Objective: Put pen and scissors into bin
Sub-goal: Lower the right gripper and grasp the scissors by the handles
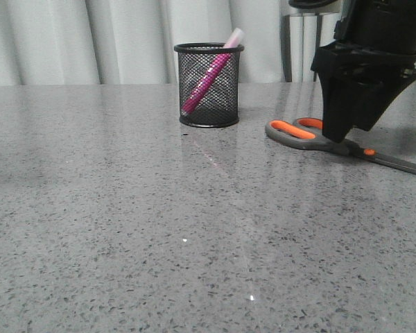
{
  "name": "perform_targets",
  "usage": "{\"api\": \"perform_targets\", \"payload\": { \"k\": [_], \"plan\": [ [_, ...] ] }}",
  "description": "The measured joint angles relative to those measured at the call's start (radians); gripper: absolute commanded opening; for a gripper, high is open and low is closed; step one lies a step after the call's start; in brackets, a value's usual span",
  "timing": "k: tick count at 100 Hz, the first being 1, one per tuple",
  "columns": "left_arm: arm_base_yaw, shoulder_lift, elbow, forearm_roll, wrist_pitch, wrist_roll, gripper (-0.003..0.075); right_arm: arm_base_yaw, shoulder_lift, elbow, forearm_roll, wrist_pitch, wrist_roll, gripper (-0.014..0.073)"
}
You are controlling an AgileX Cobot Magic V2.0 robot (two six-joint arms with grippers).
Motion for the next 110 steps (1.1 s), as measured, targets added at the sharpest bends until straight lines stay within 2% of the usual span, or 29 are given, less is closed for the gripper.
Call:
{"api": "perform_targets", "payload": {
  "k": [33, 110],
  "plan": [
    [0.000, -0.002, 0.000, -0.002, 0.000, -0.001, -0.0019, 0.052, 0.032, 0.000, -0.038, -0.010, -0.018, 0.0381],
    [0.000, -0.002, 0.000, -0.002, 0.000, -0.002, -0.0019, 0.052, 0.048, -0.005, -0.068, -0.039, -0.018, 0.0381]
  ]
}}
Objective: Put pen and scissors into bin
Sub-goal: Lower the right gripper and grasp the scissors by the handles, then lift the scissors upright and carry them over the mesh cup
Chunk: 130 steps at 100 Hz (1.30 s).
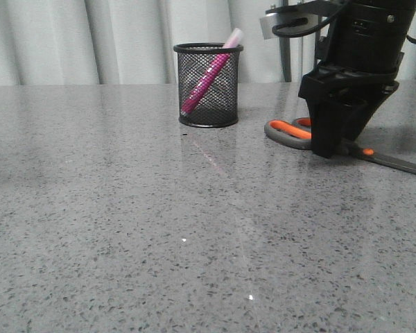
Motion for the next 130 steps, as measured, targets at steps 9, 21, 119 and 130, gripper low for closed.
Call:
{"api": "perform_targets", "payload": {
  "k": [9, 21, 119, 130],
  "plan": [
    [0.000, 0.000, 0.000, 0.000, 0.000, 0.000, -0.0019, 0.000, 0.000, -0.004, 0.000, 0.002, 0.000, 0.0380],
    [0.000, 0.000, 0.000, 0.000, 0.000, 0.000, -0.0019, 0.000, 0.002, -0.004, 0.000, 0.004, 0.000, 0.0311],
    [0.000, 0.000, 0.001, -0.031, 0.000, 0.000, -0.0019, 0.004, -0.448, 0.229, 0.310, -0.657, 0.002, -0.0076],
    [0.000, 0.000, 0.001, -0.037, 0.000, 0.000, -0.0019, 0.067, -0.434, 0.229, 0.329, -0.848, -0.002, -0.0076]
  ]
}}
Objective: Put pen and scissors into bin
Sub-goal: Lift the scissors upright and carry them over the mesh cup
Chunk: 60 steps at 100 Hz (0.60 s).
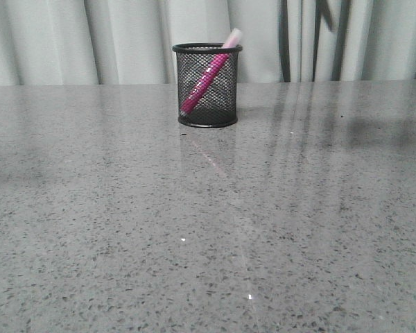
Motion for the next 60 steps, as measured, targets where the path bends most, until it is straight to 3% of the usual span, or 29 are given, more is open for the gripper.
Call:
{"api": "perform_targets", "payload": {
  "k": [30, 60],
  "plan": [
    [0.000, 0.000, 0.000, -0.001, 0.000, -0.001, -0.0019, 0.112, 0.212, -0.050, 0.016, -0.429, -0.002, -0.0076],
    [0.000, 0.000, 0.000, -0.001, 0.000, -0.002, -0.0019, 0.138, 0.382, -0.150, 0.024, -0.515, -0.002, -0.0076]
  ]
}}
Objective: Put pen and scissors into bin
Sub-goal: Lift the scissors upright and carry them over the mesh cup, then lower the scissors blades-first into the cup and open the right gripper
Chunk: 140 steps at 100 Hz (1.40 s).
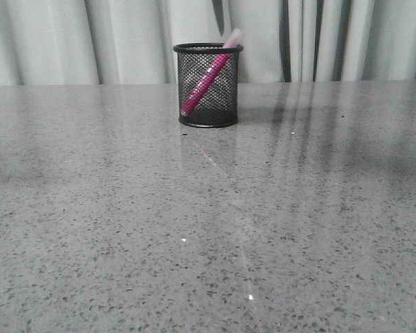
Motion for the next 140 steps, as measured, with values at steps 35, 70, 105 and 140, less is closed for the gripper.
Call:
{"api": "perform_targets", "payload": {
  "k": [35, 70, 105, 140],
  "plan": [
    [0.000, 0.000, 0.000, 0.000, 0.000, 0.000, -0.0019, 0.000, 0.093, 0.000, 0.017, 0.036, 0.000, -0.0076],
    [0.000, 0.000, 0.000, 0.000, 0.000, 0.000, -0.0019, 0.001, 0.102, 0.027, 0.019, 0.046, 0.000, -0.0025],
    [0.000, 0.000, 0.000, 0.000, 0.000, 0.000, -0.0019, 0.001, 0.103, 0.027, 0.019, 0.047, 0.000, 0.0251],
    [0.000, 0.000, 0.000, 0.000, 0.000, 0.000, -0.0019, 0.001, 0.052, 0.027, 0.019, 0.052, 0.000, 0.0336]
  ]
}}
